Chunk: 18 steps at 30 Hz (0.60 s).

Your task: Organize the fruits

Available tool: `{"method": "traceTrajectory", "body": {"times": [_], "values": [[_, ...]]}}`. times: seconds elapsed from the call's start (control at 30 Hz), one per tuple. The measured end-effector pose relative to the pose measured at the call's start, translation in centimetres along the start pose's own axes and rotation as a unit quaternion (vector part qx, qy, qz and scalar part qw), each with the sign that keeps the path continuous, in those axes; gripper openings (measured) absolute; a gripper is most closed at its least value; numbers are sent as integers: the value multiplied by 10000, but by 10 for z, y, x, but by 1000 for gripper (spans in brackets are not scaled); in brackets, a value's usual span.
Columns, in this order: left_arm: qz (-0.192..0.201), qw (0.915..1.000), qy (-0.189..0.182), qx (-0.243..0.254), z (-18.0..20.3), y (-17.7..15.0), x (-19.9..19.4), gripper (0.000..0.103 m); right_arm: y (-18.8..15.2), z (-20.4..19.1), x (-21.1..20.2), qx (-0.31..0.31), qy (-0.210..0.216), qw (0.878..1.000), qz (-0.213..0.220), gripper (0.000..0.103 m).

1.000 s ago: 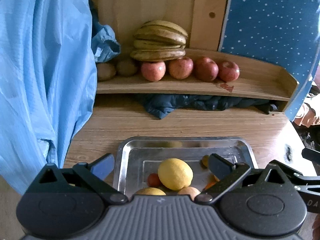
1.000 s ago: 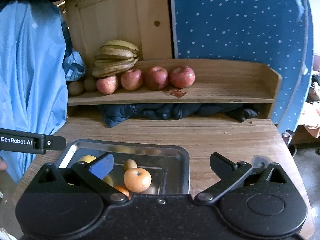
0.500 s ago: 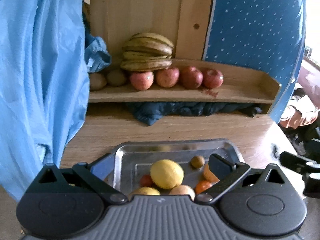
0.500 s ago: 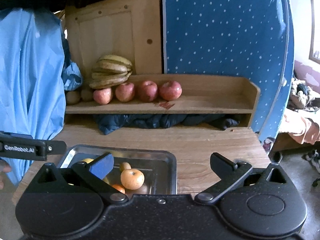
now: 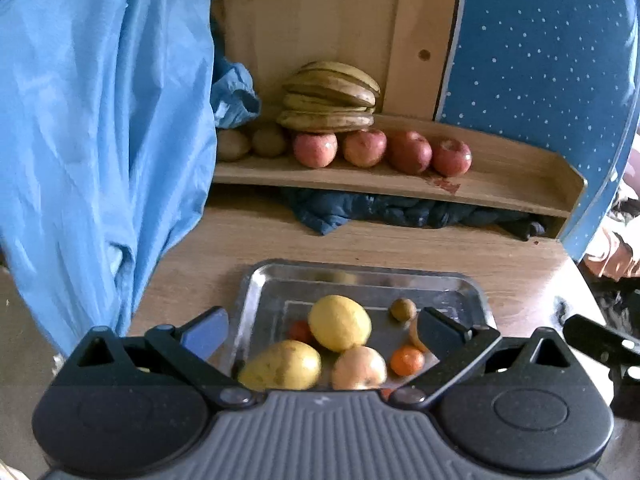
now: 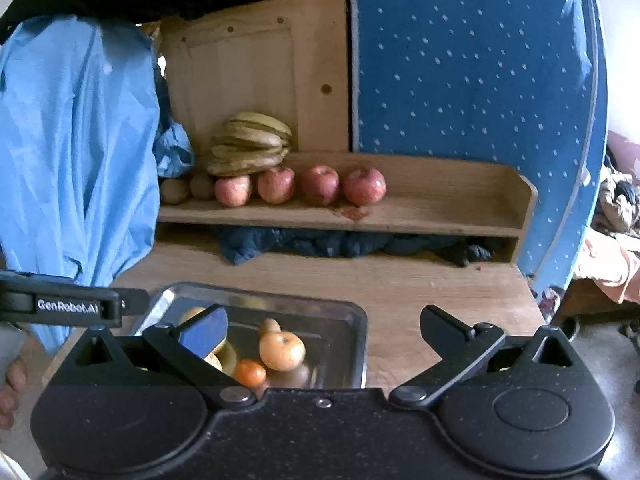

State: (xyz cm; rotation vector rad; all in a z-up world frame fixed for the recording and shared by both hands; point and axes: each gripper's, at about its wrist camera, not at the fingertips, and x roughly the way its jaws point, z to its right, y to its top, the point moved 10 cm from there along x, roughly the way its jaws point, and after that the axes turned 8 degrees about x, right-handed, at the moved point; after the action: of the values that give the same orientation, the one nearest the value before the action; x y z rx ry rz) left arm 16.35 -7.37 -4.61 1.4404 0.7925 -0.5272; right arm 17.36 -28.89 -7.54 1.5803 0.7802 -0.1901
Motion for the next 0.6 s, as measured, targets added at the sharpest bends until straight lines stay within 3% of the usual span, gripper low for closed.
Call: {"method": "traceTrajectory", "body": {"times": [0.6], "values": [[-214,9972,559,-443,34,-23,-16,103,-5,24,4,-290,724,9968,-166,102]]}}
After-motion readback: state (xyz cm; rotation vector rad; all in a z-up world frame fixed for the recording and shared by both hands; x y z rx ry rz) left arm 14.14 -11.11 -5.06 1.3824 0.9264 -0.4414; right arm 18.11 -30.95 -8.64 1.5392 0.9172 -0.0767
